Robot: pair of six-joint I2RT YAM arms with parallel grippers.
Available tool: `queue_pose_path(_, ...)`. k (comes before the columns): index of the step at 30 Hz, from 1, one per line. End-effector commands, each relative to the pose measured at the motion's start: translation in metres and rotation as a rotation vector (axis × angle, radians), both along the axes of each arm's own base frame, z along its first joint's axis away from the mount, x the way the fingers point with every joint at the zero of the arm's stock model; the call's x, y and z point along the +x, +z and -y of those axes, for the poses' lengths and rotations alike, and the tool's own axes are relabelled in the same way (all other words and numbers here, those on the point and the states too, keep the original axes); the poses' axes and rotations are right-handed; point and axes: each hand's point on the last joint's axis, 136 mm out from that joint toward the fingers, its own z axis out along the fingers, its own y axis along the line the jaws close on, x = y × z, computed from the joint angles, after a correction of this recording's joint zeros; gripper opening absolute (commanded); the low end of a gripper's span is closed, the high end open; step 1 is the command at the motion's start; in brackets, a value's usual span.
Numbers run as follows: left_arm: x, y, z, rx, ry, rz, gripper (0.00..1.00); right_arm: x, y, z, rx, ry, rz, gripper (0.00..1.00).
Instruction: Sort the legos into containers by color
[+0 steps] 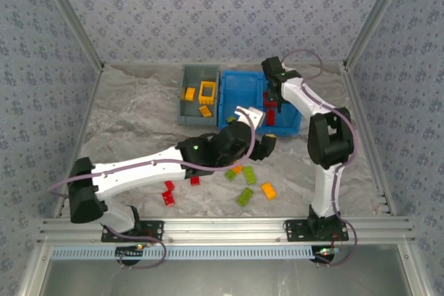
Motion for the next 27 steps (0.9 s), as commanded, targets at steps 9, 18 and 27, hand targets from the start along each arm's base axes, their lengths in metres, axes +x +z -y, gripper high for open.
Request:
queue_pose_path(9, 0.009, 0.005, 0.010, 0.021, 0.014, 0.026, 0.82, 0.031, -0.019, 0.008, -0.022, 0.030, -0.069, 0.46)
queue_pose_path(18, 0.003, -0.014, -0.036, 0.058, 0.099, -0.022, 0.81, 0.014, 0.073, -0.008, -0.011, 0.038, 0.099, 0.56)
queue_pose_path(27, -0.004, -0.053, -0.125, 0.202, 0.287, -0.152, 0.81, -0.065, 0.195, -0.037, 0.048, 0.147, 0.356, 0.57)
